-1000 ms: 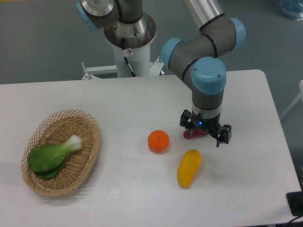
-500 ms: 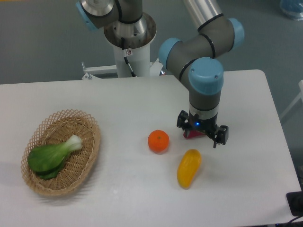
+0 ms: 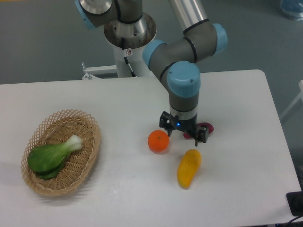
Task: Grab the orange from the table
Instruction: 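Move the gripper over the small orange and lower toward it, then close the gripper around the small orange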
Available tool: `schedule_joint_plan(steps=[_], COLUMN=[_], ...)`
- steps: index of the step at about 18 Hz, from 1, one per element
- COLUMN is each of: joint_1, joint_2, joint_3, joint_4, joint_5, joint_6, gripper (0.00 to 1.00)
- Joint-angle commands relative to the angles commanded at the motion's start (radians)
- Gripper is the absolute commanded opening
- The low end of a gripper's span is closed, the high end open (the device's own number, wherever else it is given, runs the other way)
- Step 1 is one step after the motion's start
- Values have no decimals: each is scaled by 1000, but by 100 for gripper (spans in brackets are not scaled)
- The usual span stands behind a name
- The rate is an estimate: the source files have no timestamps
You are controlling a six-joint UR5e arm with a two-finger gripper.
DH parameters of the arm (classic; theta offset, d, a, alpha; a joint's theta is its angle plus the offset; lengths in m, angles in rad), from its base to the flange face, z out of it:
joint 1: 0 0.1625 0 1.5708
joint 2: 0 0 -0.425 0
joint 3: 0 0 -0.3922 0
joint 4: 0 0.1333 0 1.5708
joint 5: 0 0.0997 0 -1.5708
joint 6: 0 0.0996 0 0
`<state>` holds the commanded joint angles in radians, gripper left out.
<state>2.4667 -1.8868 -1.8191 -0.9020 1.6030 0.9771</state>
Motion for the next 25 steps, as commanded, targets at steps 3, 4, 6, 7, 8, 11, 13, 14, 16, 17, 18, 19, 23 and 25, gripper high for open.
schedule_joint_plan(steps=[3, 4, 6, 7, 8, 11, 13, 14, 16, 17, 18, 19, 23, 25], joint_1=[-5, -14, -17, -18, -21, -49, -61, -72, -77, -77, -78, -81, -84, -86], joint_2=[3, 2, -2, -3, -5, -8, -17, -23, -34, -35, -40, -46, -57, -63], joint_3=[-54, -55, -55, -58, -63, -78, -82, -80, -82, -80, -80, -77, -71, -68], joint_4=[3, 3, 2, 2, 2, 3, 3, 5, 5, 5, 6, 8, 40, 46], joint_5=[0, 0, 0, 0, 0, 2, 2, 2, 2, 2, 2, 3, 3, 14], joint_6=[8, 8, 6, 3, -3, -9, -11, -14, -35, -38, -38, -40, -46, -47], gripper=[100, 100, 100, 100, 100, 100, 100, 100, 100, 100, 100, 100, 100, 100])
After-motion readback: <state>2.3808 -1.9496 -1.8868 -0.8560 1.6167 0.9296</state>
